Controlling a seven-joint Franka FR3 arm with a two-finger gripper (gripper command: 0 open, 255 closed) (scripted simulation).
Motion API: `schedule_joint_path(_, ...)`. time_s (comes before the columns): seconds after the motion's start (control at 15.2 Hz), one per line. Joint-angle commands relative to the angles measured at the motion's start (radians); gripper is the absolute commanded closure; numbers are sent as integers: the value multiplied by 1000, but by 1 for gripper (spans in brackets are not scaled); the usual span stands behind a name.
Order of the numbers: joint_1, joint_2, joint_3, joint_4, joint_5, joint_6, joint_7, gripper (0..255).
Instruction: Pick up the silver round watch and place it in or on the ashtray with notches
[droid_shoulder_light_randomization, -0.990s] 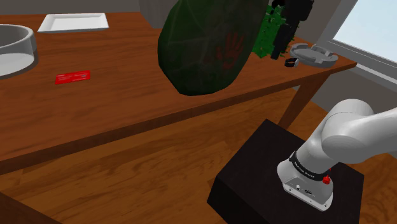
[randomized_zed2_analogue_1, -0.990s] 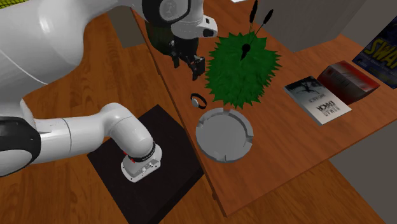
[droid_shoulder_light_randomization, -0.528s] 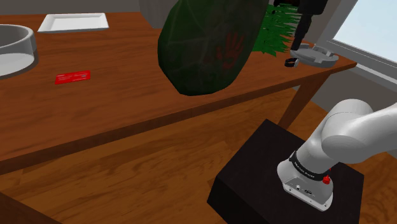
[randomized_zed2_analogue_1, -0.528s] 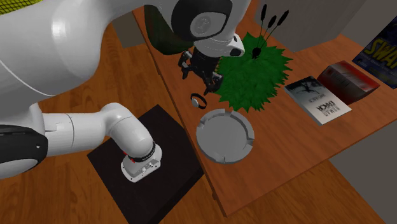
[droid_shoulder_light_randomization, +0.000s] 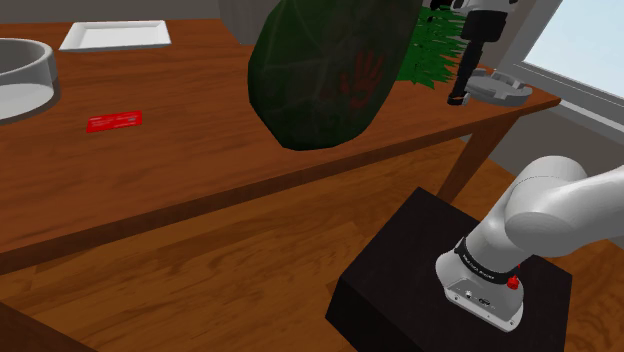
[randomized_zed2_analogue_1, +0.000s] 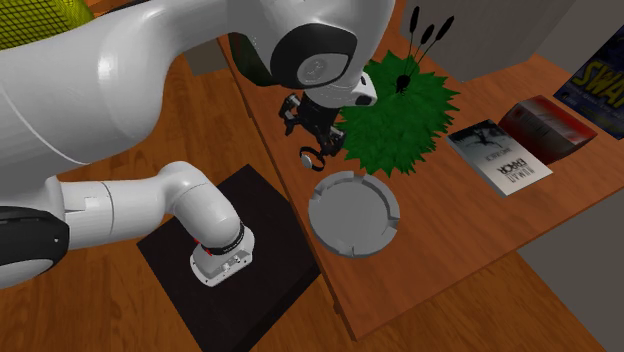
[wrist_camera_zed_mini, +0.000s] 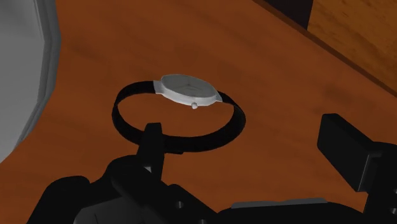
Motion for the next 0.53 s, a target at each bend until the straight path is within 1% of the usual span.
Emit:
schedule_joint_path(0.0, 0, 0, -1, -11, 0, 2, 0, 0)
schedule_joint_path(0.33, 0, 0, 0, -11, 0, 2, 0, 0)
schedule_joint_path(0.4, -1, -1, 0, -11, 0, 1, 0, 255)
schedule_joint_path(0.46, 0, -1, 0, -9, 0, 0, 0, 255)
